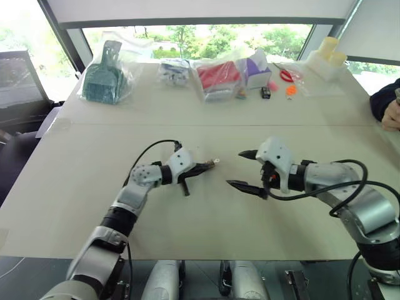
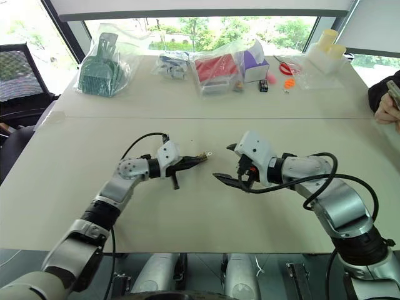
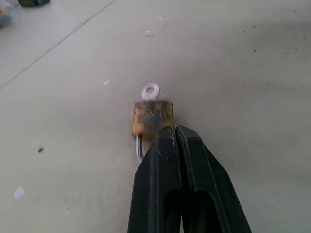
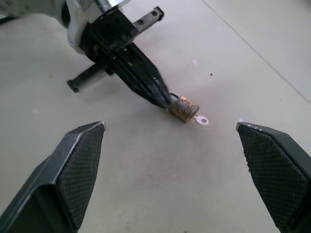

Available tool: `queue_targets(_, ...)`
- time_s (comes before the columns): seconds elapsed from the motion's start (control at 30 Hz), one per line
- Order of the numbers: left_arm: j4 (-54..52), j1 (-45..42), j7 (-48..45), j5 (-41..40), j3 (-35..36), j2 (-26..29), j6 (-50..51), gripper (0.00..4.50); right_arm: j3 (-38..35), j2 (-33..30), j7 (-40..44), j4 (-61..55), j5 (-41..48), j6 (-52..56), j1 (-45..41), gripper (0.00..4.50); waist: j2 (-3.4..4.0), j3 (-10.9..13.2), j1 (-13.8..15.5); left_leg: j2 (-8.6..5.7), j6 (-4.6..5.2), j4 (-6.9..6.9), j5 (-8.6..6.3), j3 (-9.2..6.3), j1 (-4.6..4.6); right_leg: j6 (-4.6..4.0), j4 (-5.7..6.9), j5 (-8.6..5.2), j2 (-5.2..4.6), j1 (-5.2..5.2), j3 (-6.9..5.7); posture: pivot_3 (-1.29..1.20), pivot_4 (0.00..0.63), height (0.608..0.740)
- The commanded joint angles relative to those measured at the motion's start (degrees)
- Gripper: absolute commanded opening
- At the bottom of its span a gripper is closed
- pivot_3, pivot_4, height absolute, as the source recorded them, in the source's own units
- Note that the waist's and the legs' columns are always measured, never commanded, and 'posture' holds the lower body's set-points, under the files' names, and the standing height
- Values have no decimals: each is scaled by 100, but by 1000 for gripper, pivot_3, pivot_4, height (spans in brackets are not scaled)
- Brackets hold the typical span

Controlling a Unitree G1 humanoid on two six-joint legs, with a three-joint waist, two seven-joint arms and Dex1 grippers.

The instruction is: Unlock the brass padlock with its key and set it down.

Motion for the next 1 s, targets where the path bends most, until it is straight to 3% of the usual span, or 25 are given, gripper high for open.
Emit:
queue_targets(0.03, -679, -1, -504, -464, 231, 295, 478, 55, 324, 64, 91, 212, -561, -640, -203, 4500, 0, 2, -11, 0, 0, 0, 0, -1, -1, -1, 1, 0, 0, -1, 0, 0, 150, 740)
queue_targets(0.2, -975, -75, -716, -635, 393, 591, 828, 55, 471, 400, 243, 508, -719, -907, -487, 4500, -2, 4, -26, -10, 0, 5, 0, 1, -8, 2, -2, 1, -9, 0, 3, 0, 150, 740)
queue_targets(0.43, -797, -75, -331, -536, 401, 441, 836, 55, 424, 435, 428, 690, -890, -1064, -505, 4500, -3, 4, -27, -10, 0, 3, 0, 0, -7, 2, -1, 1, -8, 0, 1, 0, 150, 740)
queue_targets(0.53, -609, -118, -235, -530, 377, 314, 824, 868, 370, 404, 474, 689, -923, -1069, -468, 4500, -3, 4, -26, -9, 0, 3, 0, -1, -7, 2, 0, 1, -7, 0, 1, 0, 150, 740)
queue_targets(0.8, -1, -417, -104, -298, 246, -94, 445, 4449, 217, 309, 494, 559, -934, -954, -342, 4500, -4, 5, -21, -11, 0, 4, 0, 0, -7, 2, 0, 1, -7, 0, 1, 0, 150, 740)
queue_targets(1.0, 856, -824, -58, -89, 140, -508, 203, 4480, 153, 292, 471, 453, -938, -874, -249, 4500, -5, 5, -22, -12, 0, 4, 0, 2, -7, 3, 1, 2, -7, 0, 1, 0, 150, 740)
